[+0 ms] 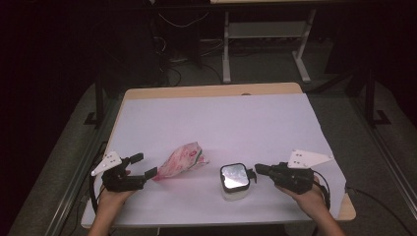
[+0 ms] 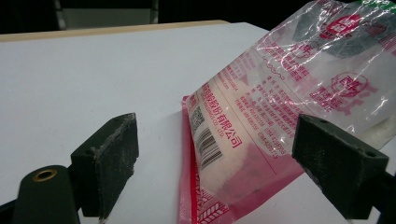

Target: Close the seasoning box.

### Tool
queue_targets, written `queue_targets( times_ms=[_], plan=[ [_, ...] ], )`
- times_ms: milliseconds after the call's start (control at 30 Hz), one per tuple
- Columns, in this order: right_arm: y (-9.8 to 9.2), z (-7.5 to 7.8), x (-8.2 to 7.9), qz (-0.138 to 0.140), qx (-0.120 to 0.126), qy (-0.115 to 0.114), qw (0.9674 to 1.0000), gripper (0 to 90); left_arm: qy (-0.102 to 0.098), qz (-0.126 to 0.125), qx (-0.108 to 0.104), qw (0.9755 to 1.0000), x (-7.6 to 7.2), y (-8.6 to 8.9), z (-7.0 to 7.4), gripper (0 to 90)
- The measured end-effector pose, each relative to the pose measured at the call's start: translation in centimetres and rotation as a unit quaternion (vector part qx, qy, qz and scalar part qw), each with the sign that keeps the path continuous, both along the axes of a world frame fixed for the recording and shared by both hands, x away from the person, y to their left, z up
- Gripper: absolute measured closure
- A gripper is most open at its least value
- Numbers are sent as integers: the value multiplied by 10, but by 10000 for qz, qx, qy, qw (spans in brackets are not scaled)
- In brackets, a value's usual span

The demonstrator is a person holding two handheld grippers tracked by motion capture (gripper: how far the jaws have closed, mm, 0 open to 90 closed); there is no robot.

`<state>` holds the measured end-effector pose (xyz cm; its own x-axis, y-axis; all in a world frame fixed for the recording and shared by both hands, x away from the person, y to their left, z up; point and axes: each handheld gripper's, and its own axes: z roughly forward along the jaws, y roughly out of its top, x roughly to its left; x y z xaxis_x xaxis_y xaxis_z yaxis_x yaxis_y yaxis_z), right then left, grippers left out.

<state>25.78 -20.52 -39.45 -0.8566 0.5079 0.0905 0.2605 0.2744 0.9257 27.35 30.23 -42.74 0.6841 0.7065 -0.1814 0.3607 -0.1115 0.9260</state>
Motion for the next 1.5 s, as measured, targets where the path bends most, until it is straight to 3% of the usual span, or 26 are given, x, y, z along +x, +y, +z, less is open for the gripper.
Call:
queue_targets(
  times_ms=[200,367,633,1000,1200,1500],
  plan=[
    [-18,-6,8,-473,-152,78,9987,886,-8,-14,43,10000,0,-2,1,142],
    [-31,-13,15,-935,-255,159,9952,708,4,-38,105,9999,0,-2,0,142],
    [-42,-25,23,-1440,-468,296,9880,457,3,-61,119,9999,0,-1,-1,142],
    [-52,-42,32,-2024,-643,430,9762,246,5,-106,219,9997,0,-3,-2,142],
    [-57,-52,36,-2286,-744,436,9697,169,33,-120,281,9995,1,-3,-4,142],
    [-60,-59,40,-2304,-800,419,9689,137,110,-118,505,9986,3,-4,-8,142]
  ],
)
